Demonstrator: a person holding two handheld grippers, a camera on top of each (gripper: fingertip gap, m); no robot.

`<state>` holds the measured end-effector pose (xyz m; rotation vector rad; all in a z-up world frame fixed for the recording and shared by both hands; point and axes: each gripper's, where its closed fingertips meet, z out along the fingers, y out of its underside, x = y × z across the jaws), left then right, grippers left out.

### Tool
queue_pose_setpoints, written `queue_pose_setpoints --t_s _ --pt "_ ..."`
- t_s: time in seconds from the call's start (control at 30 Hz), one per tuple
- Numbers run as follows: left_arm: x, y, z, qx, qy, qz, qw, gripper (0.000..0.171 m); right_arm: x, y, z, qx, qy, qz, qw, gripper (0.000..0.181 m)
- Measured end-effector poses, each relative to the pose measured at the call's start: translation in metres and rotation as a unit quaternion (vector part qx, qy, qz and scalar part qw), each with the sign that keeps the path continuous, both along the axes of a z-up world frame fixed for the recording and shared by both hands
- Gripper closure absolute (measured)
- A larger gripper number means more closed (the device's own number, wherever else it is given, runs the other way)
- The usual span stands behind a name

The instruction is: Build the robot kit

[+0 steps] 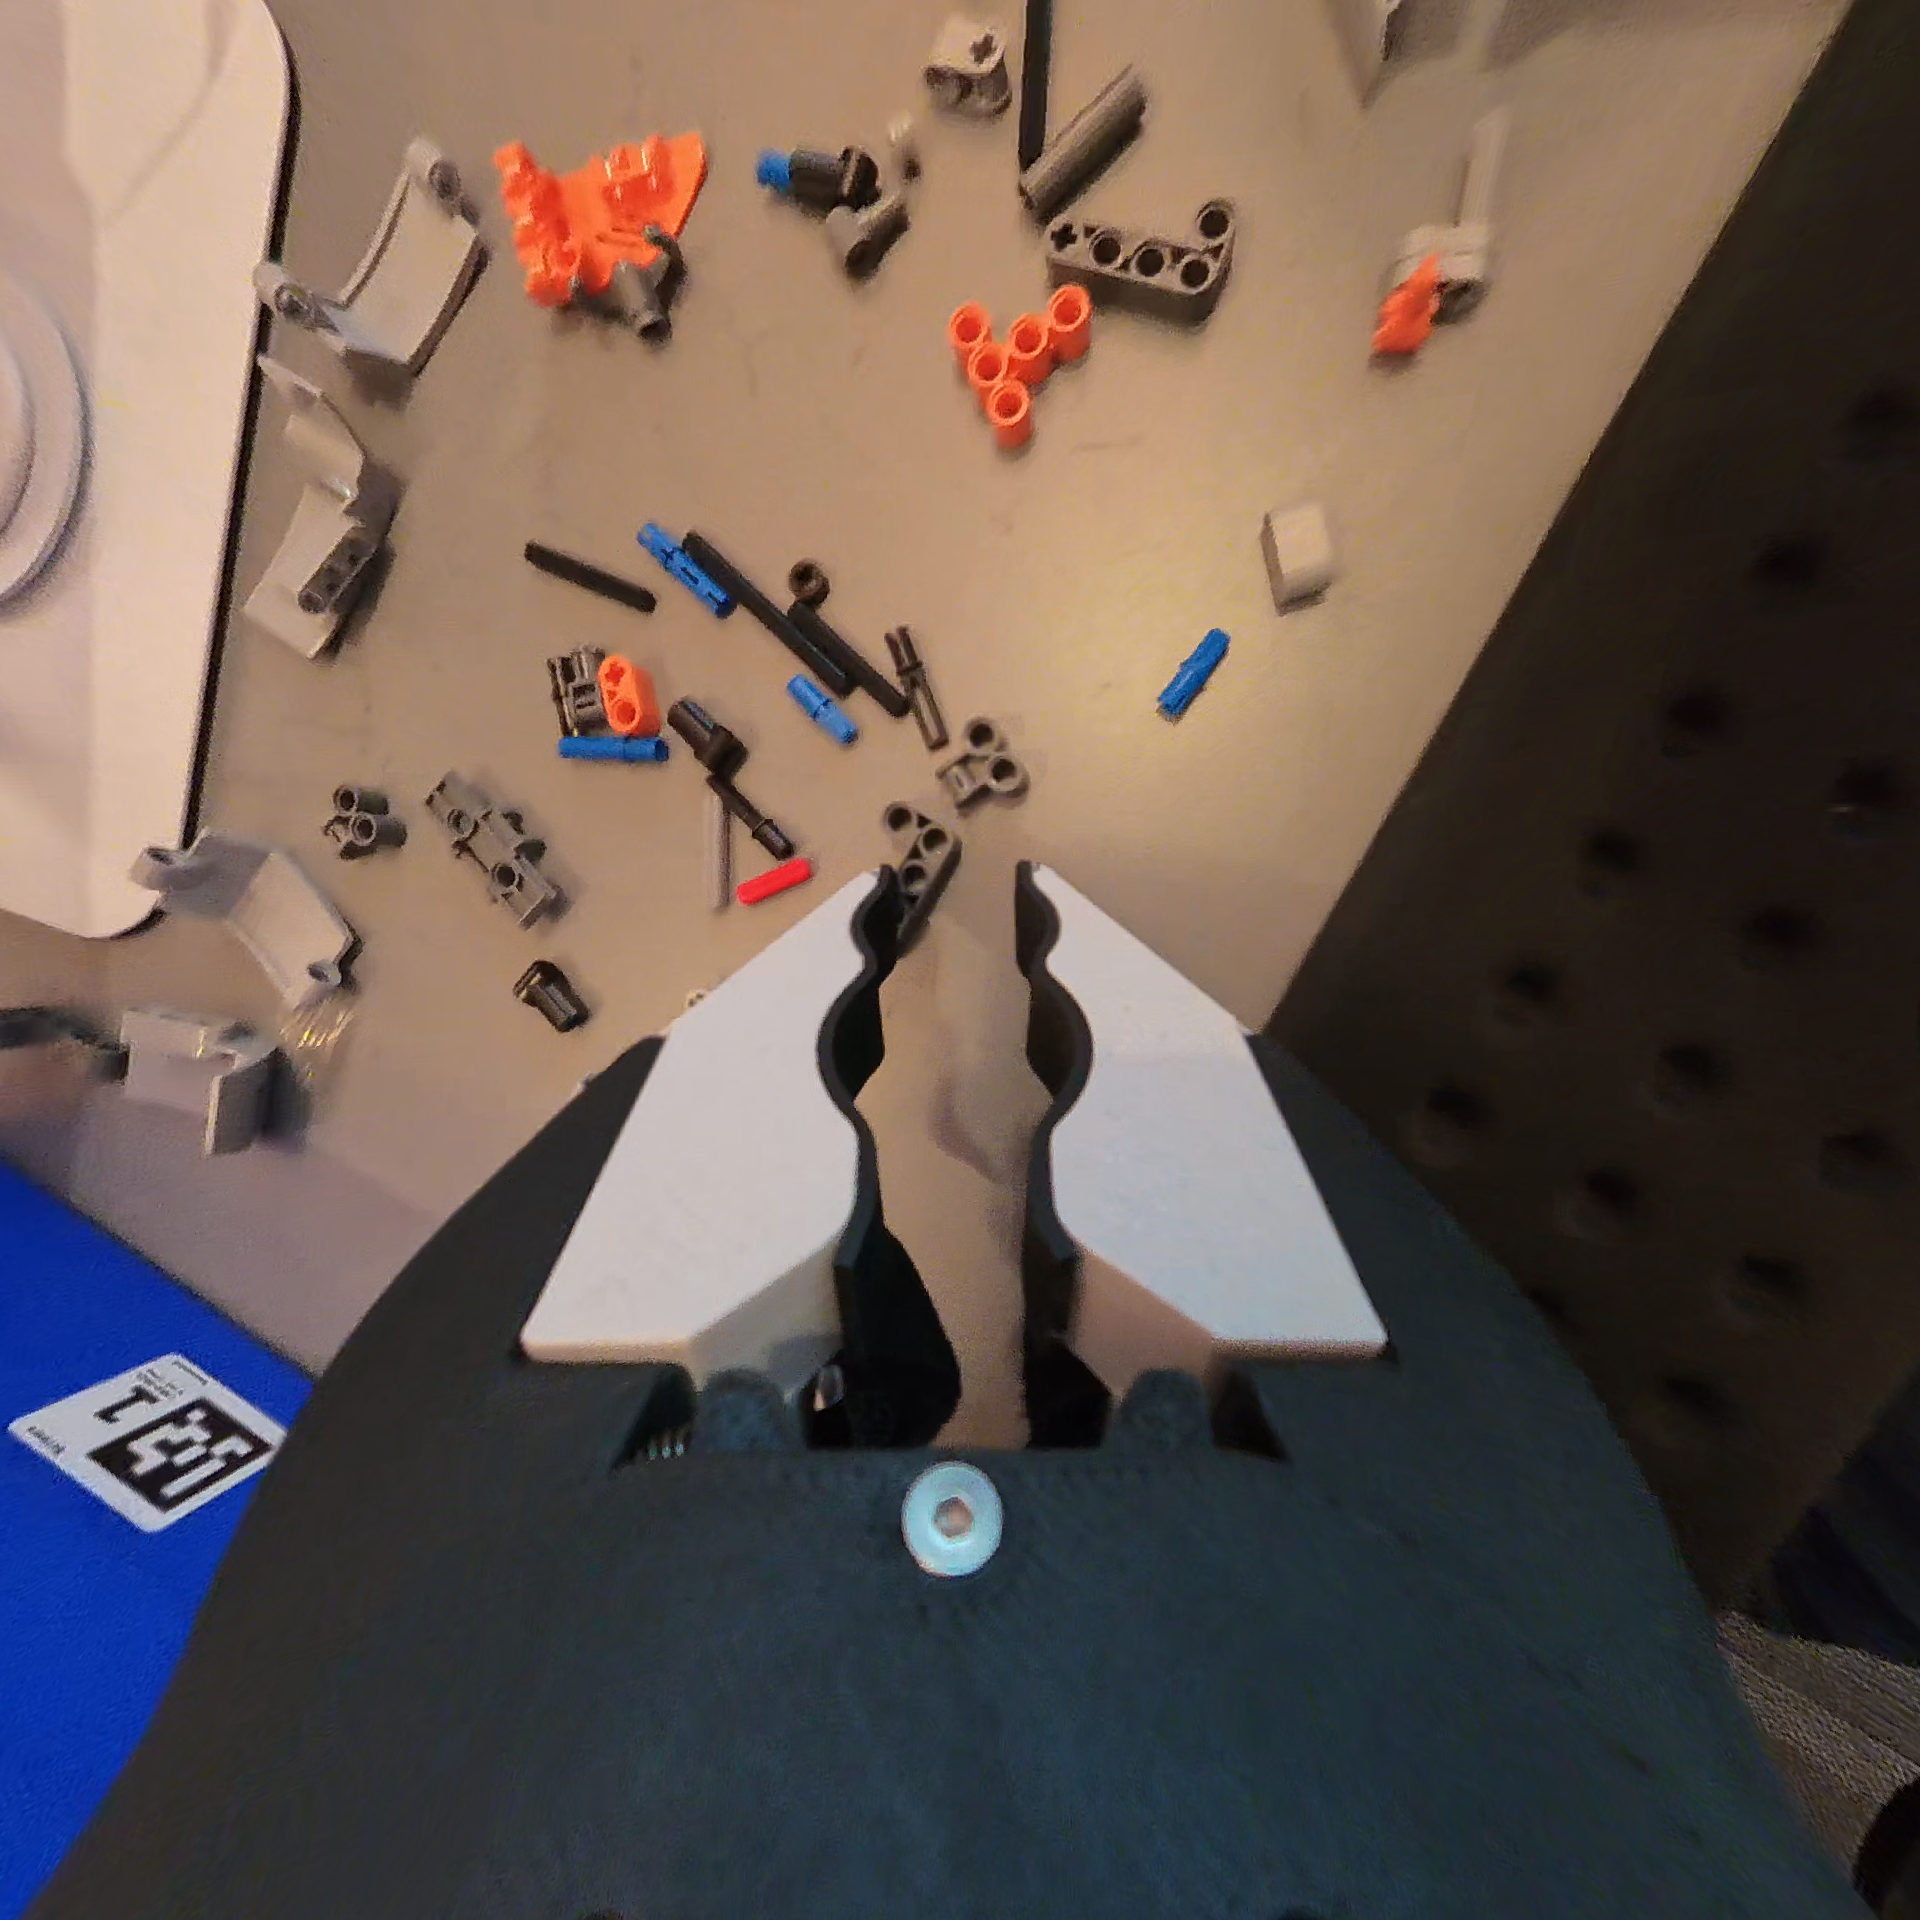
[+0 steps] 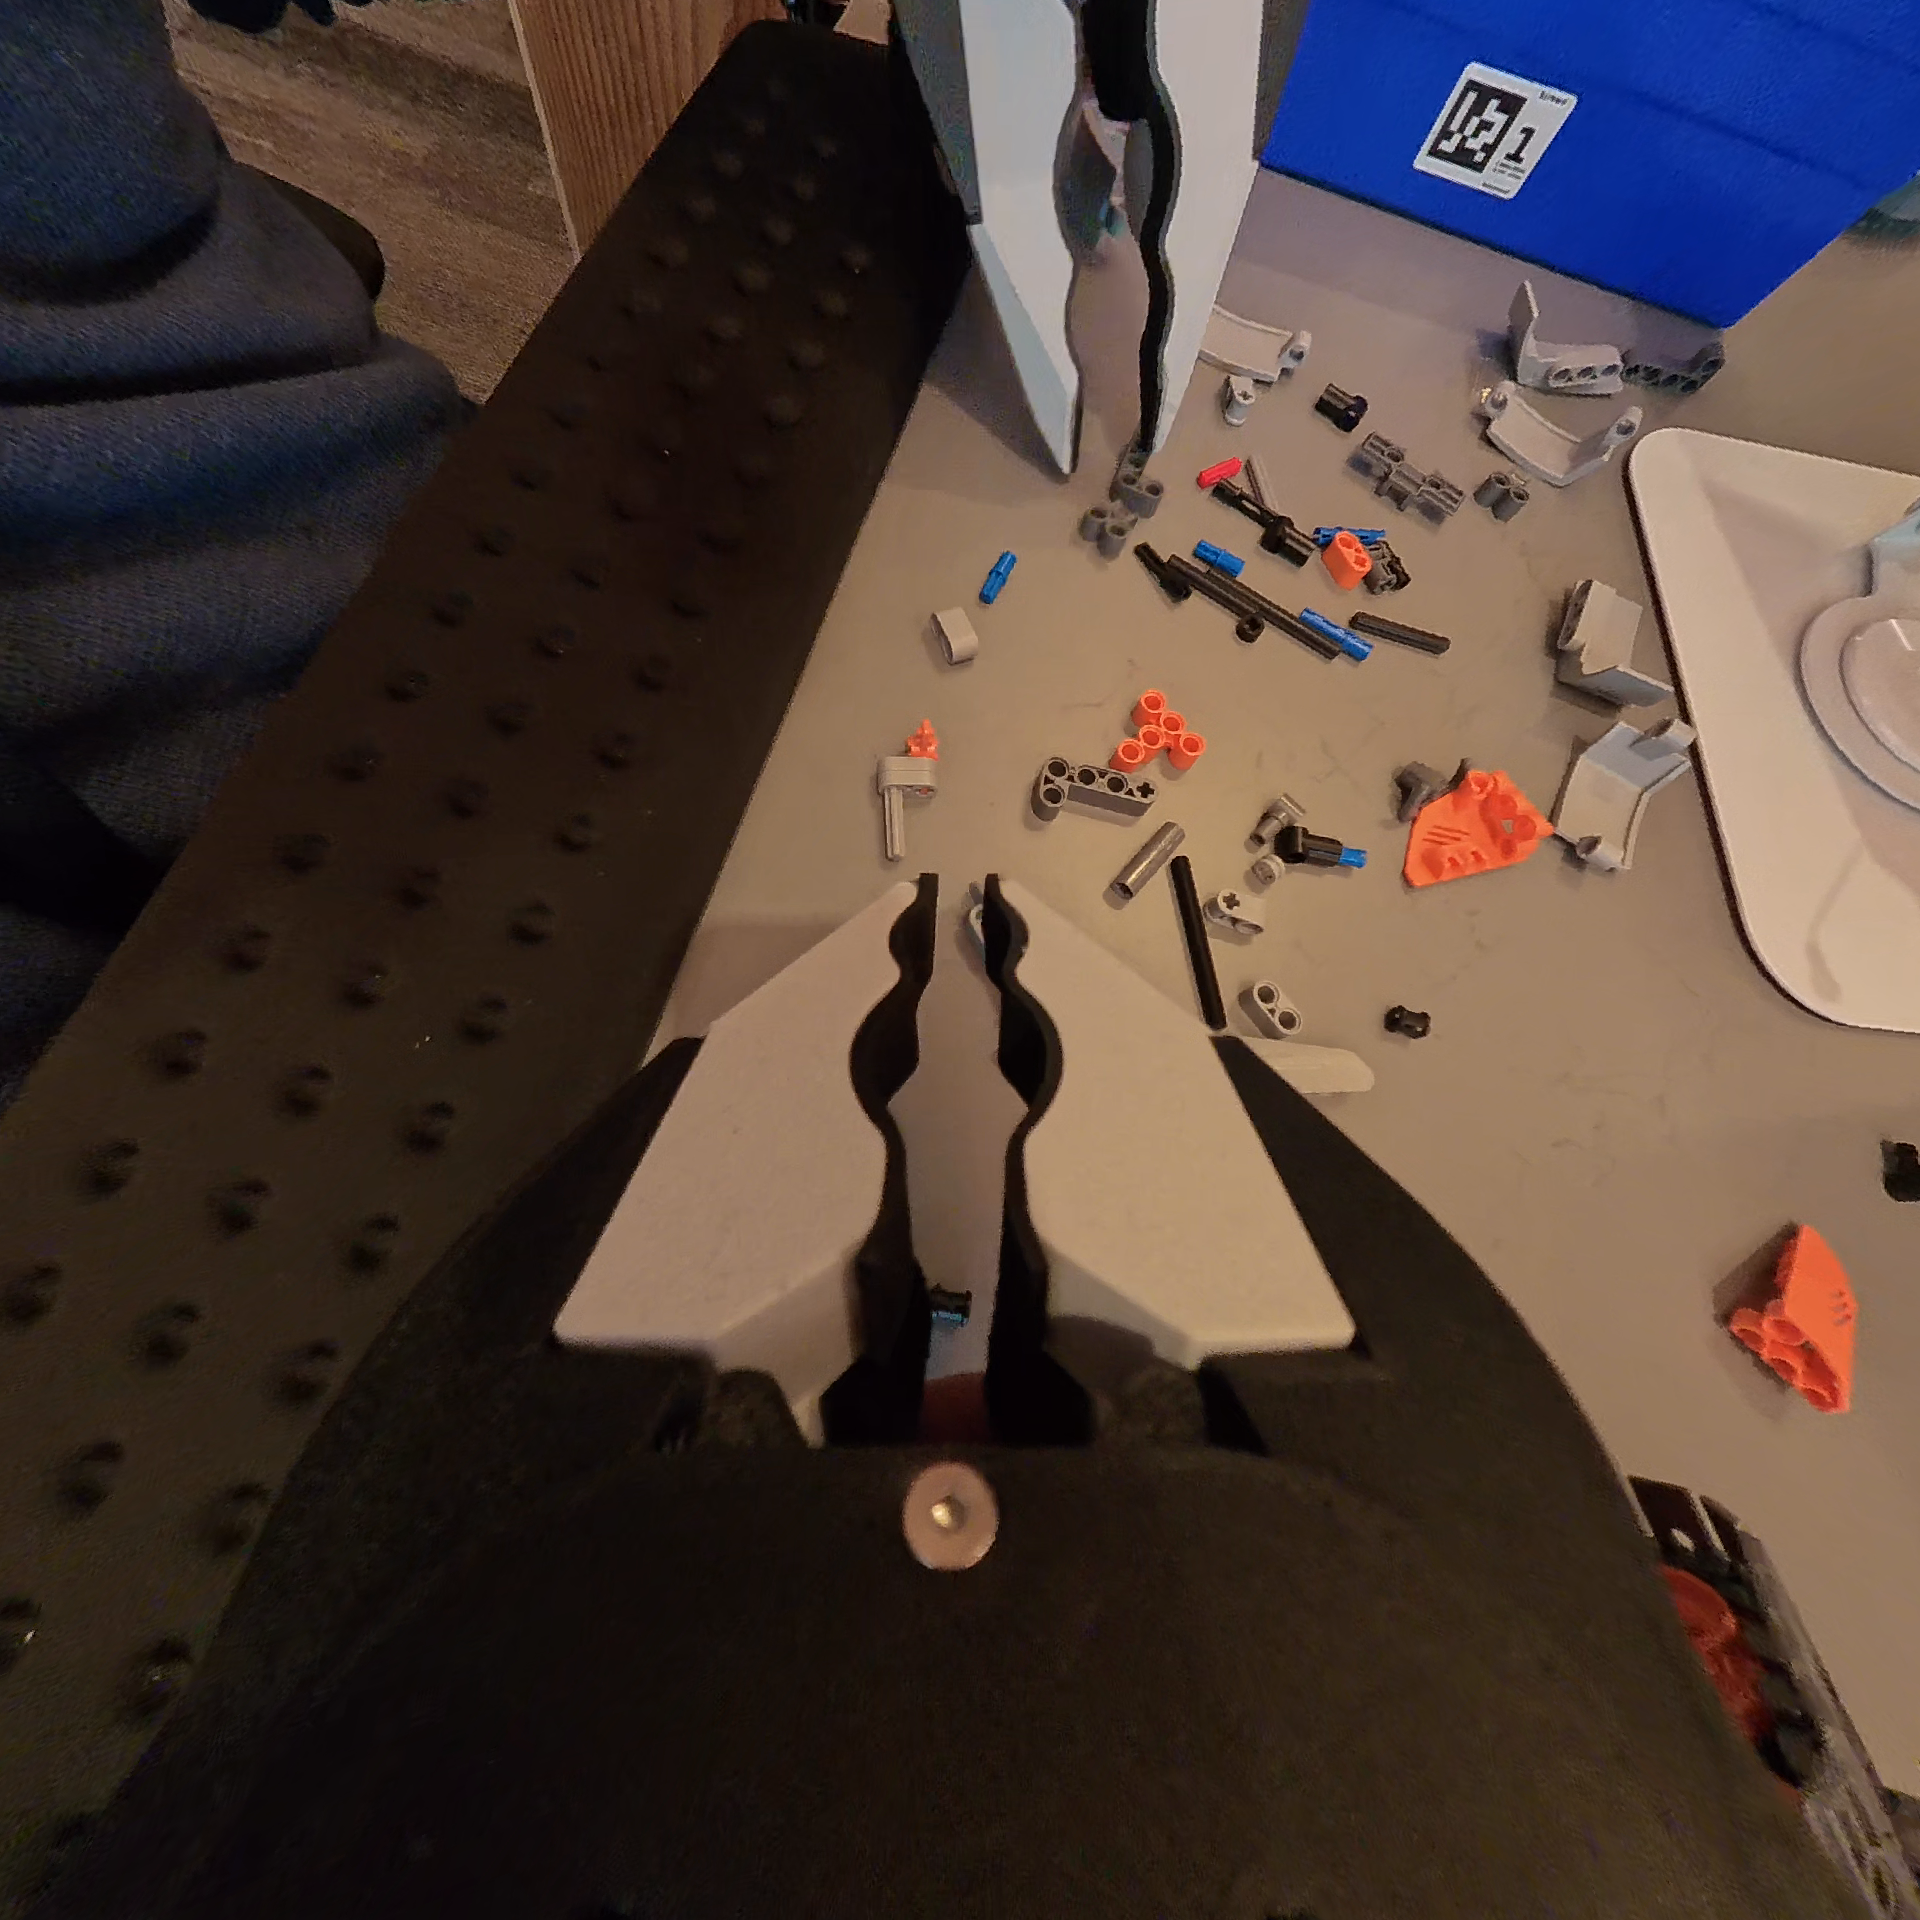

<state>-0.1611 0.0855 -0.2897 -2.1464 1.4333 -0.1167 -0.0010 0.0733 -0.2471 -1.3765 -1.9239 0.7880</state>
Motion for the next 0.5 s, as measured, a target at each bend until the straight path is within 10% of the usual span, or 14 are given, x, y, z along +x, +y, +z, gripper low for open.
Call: queue_pose_setpoints --t_s 0.5 --pt "0.037 0.002 0.032 0.066 -0.071 -0.026 0.995 0.146 -0.032 0.039 -0.021 -0.013 -0.045 -0.147 0.988 0.171"
